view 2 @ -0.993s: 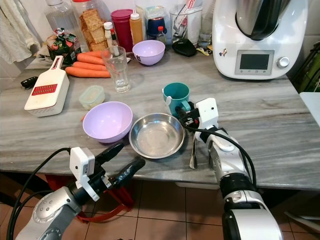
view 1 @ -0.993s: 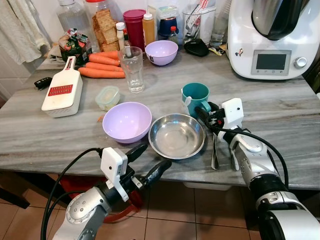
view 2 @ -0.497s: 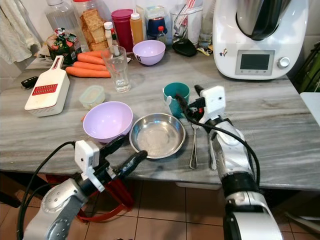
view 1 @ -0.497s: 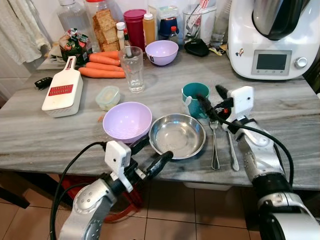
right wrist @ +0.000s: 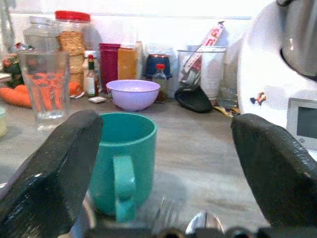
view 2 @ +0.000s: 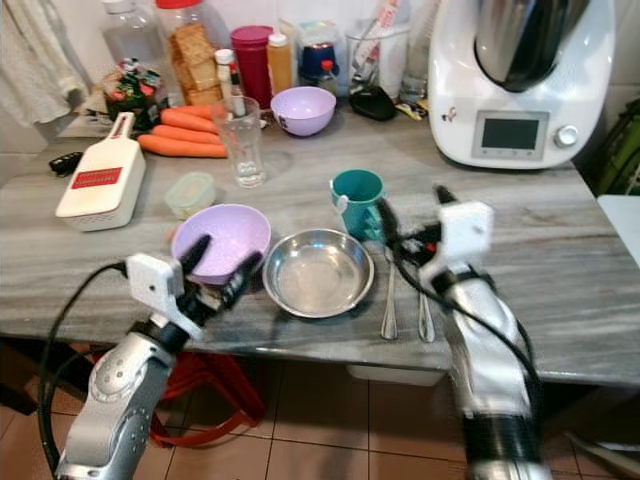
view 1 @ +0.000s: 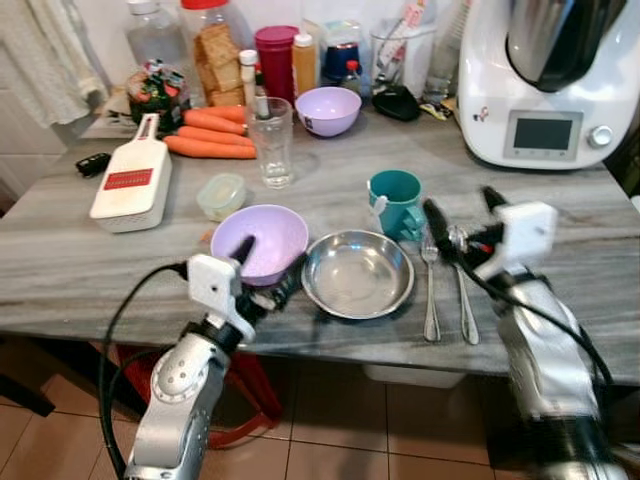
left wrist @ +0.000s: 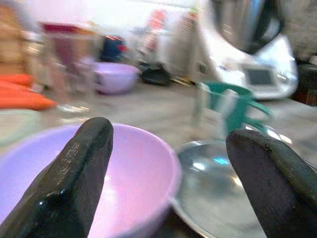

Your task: Setting the table

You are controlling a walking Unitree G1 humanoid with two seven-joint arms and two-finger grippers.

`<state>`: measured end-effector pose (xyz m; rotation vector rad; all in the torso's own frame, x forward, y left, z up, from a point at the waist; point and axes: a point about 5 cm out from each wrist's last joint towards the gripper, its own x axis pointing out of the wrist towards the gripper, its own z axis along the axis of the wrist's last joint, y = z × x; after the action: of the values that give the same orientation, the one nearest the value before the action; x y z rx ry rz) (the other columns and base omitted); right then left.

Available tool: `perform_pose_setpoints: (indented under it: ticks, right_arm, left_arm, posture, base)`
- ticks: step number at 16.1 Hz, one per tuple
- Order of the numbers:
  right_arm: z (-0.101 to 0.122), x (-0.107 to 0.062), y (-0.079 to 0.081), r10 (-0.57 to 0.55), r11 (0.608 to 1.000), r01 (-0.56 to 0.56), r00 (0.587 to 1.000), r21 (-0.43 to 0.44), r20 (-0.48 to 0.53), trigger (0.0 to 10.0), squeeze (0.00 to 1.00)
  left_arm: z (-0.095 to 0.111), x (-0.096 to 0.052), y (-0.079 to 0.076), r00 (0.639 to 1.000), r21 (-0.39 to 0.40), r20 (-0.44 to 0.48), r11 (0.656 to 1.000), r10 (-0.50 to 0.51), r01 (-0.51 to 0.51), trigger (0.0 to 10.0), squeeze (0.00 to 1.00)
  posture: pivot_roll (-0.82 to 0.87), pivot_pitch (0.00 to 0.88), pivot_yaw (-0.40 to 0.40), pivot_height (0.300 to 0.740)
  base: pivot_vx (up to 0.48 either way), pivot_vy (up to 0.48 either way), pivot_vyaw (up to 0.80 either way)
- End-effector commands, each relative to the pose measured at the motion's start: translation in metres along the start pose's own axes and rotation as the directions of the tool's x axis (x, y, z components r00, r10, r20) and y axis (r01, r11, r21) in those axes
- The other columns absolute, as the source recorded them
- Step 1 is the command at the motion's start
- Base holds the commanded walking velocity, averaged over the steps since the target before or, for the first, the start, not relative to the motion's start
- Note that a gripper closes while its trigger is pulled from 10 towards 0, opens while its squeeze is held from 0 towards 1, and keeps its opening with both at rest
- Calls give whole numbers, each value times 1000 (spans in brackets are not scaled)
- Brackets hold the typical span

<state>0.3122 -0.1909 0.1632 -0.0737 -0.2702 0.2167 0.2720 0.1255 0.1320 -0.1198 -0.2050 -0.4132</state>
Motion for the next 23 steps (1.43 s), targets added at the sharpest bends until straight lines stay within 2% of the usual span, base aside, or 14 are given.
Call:
perform_pose_setpoints:
  ticks: [1, 2, 4, 6, 7, 8, 11, 14, 21, 23]
  right_arm:
    - [5, -2, 2, -11, 1000, 11, 1000, -10, 7, 10000, 1000]
    - [2, -11, 3, -56, 998, 56, 998, -7, -16, 10000, 1000]
    - [3, -15, 7, -66, 998, 66, 998, 2, -16, 10000, 1000]
    - [8, -22, 15, -70, 998, 70, 997, -8, -14, 10000, 1000]
    - [9, -24, 18, -82, 997, 82, 996, -14, -17, 10000, 690]
    - [11, -24, 20, -86, 995, 85, 996, -45, -18, 10000, 0]
    - [14, -23, 26, -58, 993, 56, 998, -102, -18, 10000, 0]
    - [18, -19, 34, -30, 996, 29, 999, -82, -17, 10000, 0]
    - [22, -20, 44, 6, 999, -7, 1000, -47, -20, 10000, 0]
    - [23, -19, 46, 15, 999, -15, 1000, -36, -16, 10000, 0]
  left_arm:
    - [-2, 1, 4, 999, 36, -12, 998, 46, -46, 10000, 0]
    - [-8, 2, 10, 990, 134, -37, 982, 137, -131, 10000, 0]
    - [-11, 4, 16, 974, 154, -55, 965, 221, -210, 10000, 0]
    - [-12, 5, 18, 965, 160, -40, 955, 259, -250, 10000, 0]
    - [-13, 5, 17, 962, 151, -39, 953, 270, -261, 10000, 0]
    - [-13, 6, 16, 961, 137, -39, 954, 275, -267, 10000, 0]
    - [-12, 10, 18, 954, 151, -19, 945, 298, -292, 10000, 0]
    - [-7, 19, 23, 939, 210, 2, 918, 345, -337, 10000, 0]
    - [-11, 15, 26, 926, 216, -2, 904, 378, -369, 10000, 0]
    - [-9, 15, 30, 906, 242, 23, 877, 422, -415, 10000, 0]
  posture:
    - [-54, 0, 47, 740]
    - [-62, 0, 41, 740]
    - [-70, 0, 39, 740]
    - [-74, 0, 35, 740]
    - [-76, 0, 40, 740]
    - [-77, 0, 41, 740]
    - [-83, 0, 40, 740]
    - [-88, 0, 34, 740]
    - [-89, 3, 35, 740]
    - [-91, 4, 37, 740]
  base:
    - [0, 0, 0]
    - [0, 0, 0]
    - [0, 0, 0]
    - [0, 0, 0]
    - [0, 0, 0]
    - [0, 0, 0]
    - [0, 0, 533]
    - [0, 0, 800]
    - [0, 0, 800]
    - [0, 0, 800]
